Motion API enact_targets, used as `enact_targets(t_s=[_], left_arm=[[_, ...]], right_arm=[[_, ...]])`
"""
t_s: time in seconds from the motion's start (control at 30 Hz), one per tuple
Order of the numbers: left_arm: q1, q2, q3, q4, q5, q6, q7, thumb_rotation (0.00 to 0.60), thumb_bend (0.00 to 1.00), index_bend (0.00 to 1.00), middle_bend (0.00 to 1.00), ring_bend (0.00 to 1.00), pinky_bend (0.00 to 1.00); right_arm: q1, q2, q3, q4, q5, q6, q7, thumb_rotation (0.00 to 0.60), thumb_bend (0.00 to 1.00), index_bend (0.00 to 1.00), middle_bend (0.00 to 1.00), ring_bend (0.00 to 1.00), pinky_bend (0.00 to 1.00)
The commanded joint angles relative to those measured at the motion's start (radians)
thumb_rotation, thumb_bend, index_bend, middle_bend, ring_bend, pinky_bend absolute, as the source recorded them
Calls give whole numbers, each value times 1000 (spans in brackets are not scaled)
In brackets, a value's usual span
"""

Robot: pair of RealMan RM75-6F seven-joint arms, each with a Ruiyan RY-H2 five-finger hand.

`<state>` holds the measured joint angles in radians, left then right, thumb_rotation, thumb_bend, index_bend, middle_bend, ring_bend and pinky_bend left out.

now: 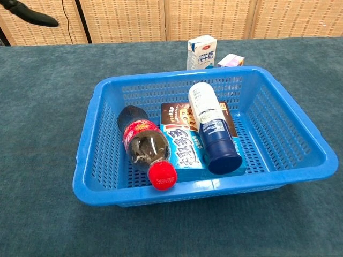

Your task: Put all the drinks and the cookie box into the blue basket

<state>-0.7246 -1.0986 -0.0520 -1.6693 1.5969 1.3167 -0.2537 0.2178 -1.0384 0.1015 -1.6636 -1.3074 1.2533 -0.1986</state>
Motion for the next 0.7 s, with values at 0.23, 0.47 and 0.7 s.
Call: enact_targets(t_s=[0.23,0.47,0.7], left_arm=[[162,136,20,-151,-202,-2,150,600,2,0,0,0,0],[253,160,28,-209,-273,48,191,600,6,0,0,0,0],[318,153,28,-251,-335,87,307,600,43,0,0,0,0]], right_arm=[[144,21,96,124,3,-140,120,600,0,0,0,0,0],[302,-31,115,272,-122,-282,312,600,0,1,0,0,0],[482,-173,86,515,-292,-357,588,600,0,100,0,13,94]])
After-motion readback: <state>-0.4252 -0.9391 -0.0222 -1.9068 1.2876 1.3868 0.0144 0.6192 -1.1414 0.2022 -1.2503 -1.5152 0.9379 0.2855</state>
